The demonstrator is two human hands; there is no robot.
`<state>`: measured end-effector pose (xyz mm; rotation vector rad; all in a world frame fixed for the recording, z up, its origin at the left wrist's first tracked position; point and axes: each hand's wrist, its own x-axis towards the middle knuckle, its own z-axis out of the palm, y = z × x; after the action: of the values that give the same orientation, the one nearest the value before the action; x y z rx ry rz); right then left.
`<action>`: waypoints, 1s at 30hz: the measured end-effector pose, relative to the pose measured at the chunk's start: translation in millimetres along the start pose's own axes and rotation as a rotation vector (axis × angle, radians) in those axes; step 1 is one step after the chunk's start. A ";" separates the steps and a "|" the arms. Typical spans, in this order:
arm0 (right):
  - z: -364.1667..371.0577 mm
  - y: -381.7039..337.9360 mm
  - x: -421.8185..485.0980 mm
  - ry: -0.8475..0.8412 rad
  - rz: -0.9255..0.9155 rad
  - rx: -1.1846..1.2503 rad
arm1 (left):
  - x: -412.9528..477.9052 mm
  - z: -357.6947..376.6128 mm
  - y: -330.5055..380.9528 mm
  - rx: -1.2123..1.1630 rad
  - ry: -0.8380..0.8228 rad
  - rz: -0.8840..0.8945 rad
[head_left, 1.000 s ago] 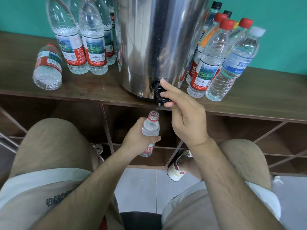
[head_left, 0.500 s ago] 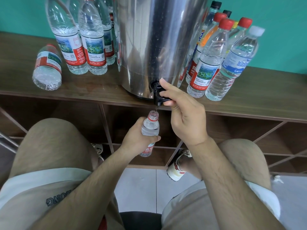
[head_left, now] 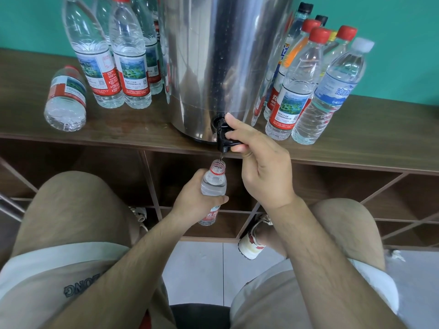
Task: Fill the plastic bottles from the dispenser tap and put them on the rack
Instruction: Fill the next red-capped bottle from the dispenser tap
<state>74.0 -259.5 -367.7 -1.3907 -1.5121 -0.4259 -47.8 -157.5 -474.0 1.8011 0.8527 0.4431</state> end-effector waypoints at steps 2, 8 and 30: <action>-0.2 -0.6 0.1 0.001 -0.003 -0.006 | 0.0 0.0 0.5 0.001 -0.002 -0.002; -0.7 -3.9 1.5 0.003 -0.013 -0.010 | -0.9 -0.2 1.6 0.000 0.000 -0.014; 2.0 -10.2 14.2 0.086 0.092 -0.004 | -4.8 -1.1 7.7 -0.020 -0.012 -0.034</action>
<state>66.2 -253.1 -353.2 -1.4211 -1.3728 -0.4272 -49.1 -161.8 -466.1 1.7663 0.8663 0.4167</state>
